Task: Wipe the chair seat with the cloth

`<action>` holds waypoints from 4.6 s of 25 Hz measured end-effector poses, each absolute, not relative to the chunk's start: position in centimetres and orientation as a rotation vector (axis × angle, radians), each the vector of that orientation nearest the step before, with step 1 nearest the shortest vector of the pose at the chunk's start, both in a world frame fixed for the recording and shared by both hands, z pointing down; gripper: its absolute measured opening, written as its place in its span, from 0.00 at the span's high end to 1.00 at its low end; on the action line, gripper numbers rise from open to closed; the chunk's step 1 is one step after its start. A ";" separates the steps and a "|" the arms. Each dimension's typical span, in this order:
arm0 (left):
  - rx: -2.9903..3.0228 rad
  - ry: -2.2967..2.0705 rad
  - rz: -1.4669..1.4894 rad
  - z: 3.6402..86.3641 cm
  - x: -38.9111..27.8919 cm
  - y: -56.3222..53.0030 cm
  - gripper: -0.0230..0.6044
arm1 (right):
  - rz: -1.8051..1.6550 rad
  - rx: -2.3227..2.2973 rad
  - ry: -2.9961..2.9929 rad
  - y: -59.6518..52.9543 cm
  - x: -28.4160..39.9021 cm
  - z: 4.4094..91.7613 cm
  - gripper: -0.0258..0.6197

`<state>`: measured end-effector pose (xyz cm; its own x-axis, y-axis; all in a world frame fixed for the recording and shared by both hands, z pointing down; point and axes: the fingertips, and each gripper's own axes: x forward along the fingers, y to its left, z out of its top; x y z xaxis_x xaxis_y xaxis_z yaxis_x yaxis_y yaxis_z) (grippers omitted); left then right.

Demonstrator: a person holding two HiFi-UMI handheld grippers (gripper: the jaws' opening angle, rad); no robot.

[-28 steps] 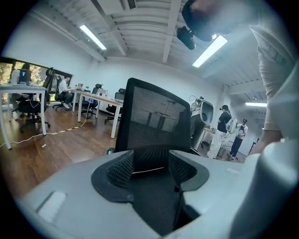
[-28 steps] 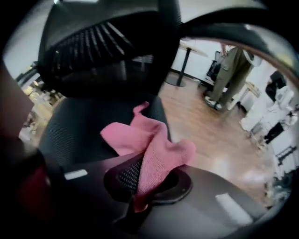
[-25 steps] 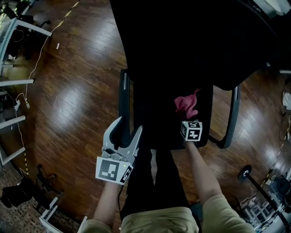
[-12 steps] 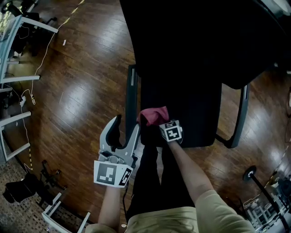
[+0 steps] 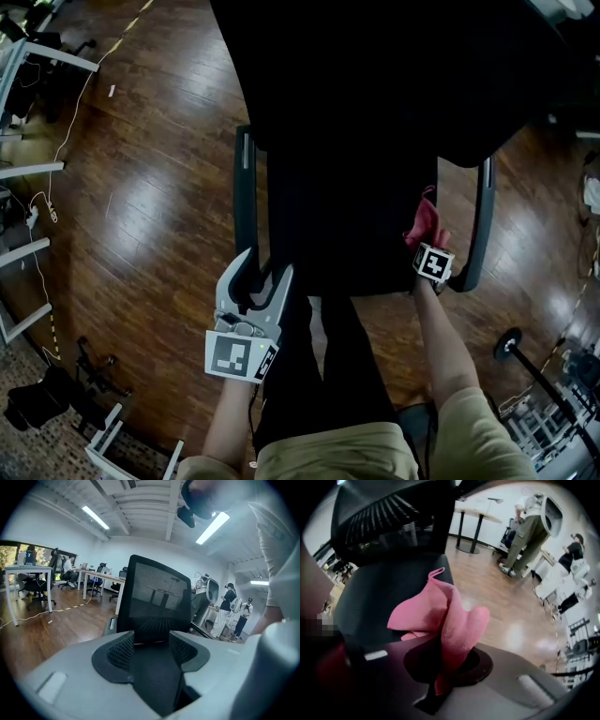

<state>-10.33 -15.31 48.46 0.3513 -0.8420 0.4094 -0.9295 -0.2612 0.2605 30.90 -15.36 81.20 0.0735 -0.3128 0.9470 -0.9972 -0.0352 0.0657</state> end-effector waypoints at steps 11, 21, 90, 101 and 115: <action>2.117 -1.650 0.235 46.9 -12.0 -15.2 0.61 | 1.071 0.611 -2.283 -8.3 -11.2 75.8 0.93; 2.145 -1.616 0.255 47.0 -11.7 -13.0 0.61 | 0.902 1.062 -1.955 -12.4 6.1 81.2 0.94; 2.190 -1.488 0.257 50.3 -6.5 -10.8 0.63 | 0.679 1.286 -1.590 -7.7 25.2 80.7 0.93; 2.186 -1.518 0.331 50.3 -9.4 -10.4 0.63 | 0.905 1.129 -1.968 -5.4 8.9 79.4 0.93; 2.237 -1.464 0.439 50.9 -8.2 -9.5 0.63 | 0.800 0.739 -2.037 -3.2 1.2 80.7 0.93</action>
